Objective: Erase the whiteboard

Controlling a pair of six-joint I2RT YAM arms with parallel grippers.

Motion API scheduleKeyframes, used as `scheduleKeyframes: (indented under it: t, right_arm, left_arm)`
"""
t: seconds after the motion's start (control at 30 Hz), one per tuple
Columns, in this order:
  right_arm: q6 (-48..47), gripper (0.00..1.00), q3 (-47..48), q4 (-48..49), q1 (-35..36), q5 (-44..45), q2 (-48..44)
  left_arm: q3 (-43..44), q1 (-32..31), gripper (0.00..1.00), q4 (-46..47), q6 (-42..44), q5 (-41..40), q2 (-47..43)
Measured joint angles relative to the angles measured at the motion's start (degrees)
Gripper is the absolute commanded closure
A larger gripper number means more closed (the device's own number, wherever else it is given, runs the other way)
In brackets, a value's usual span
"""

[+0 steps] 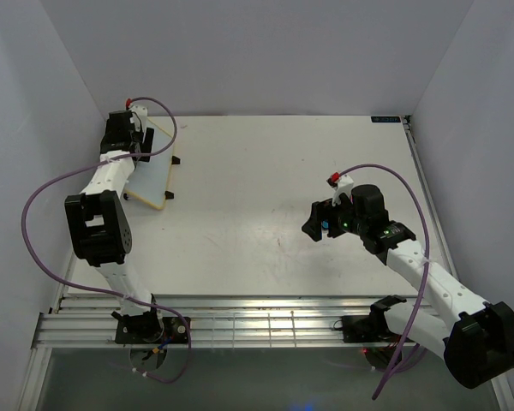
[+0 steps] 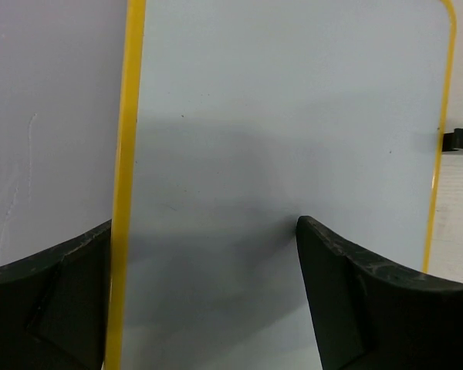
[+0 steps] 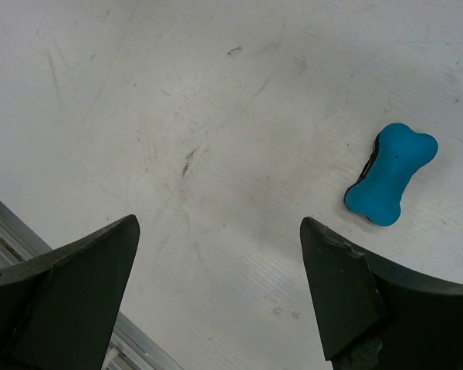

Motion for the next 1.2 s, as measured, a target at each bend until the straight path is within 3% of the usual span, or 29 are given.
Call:
scheduleKeyframes:
  t: [0.63,0.9,1.07,1.2]
  right_arm:
    - [0.00,0.10,-0.28,0.39,0.22,-0.74,0.00]
    - [0.00,0.10,-0.28,0.39,0.24,-0.70,0.09]
    - [-0.02,0.10,-0.28,0.31,0.24,0.63,0.48]
    - [0.22,0.10,0.13,-0.13,0.24,3.10,0.13]
  left_arm:
    - [-2.38,2.58,0.02,-1.60,-1.46,-4.74,-0.76]
    - [2.54,2.58,0.02,-4.35,-3.65,-4.68,-2.36]
    - [7.32,2.47,0.02,-5.60,-7.82,-4.76,-7.87]
    - [7.87,2.19,0.02,-9.99,-20.09,-2.93,-17.77]
